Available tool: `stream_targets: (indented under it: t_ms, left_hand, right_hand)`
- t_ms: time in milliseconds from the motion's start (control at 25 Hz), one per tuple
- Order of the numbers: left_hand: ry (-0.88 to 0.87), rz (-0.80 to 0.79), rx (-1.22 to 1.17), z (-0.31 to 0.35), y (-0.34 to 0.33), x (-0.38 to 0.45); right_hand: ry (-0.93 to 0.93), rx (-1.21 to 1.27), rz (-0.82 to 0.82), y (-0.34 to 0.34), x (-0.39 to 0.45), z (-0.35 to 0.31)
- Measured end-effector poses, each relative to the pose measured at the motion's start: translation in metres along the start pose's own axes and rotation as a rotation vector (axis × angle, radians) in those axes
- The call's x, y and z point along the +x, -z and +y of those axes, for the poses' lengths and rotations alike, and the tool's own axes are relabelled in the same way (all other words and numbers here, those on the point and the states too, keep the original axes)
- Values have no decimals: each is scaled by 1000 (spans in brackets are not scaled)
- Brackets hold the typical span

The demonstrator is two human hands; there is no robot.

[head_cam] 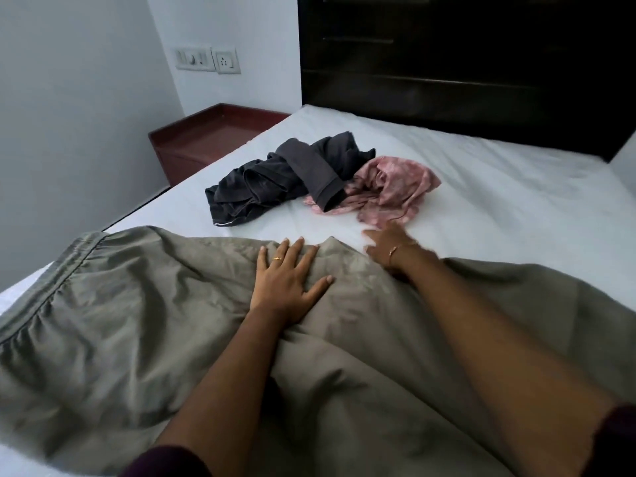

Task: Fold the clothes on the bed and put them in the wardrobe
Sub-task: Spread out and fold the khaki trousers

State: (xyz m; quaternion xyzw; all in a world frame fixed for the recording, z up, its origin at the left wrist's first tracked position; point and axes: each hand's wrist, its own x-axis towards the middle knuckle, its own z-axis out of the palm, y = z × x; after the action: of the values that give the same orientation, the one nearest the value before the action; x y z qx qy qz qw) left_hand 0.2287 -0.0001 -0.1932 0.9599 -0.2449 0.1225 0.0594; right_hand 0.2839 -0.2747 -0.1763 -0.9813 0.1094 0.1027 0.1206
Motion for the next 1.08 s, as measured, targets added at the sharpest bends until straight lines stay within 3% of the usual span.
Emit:
stream_targets:
  t_ms: [120,240,320,440,520,600,760,920,1080]
  left_hand:
    - [46,-99,153,0,-4,8]
    - [31,-174,368,40,13,14]
    - [11,-131,354,95,41,8]
    - [40,-119,70,181,72,-19]
    - [40,-135,-136,230,66,-50]
    - [-75,-173,-214,265,46,-83]
    - [-280,-203,-182,278,18,-80]
    - [-384,-239,-251,287,6,-58]
    - [-382,-221,-341,301,11,-62]
  right_hand:
    - [42,-63,157,-23,-75,9]
    - [-48,-98,276,-43,-132,36]
    - [-116,-107,202,-37,-160,61]
    - [-196,-101,98,-27,-201,105]
    - [-223,-133,48,-30,-228,134]
    - [-276,-138,22,-41,-257,172]
    - [-386,-117,39,-41,-310,251]
    - [-427,21,-49,-13,-335,292]
    - [-412,20,-356,41,-367,312]
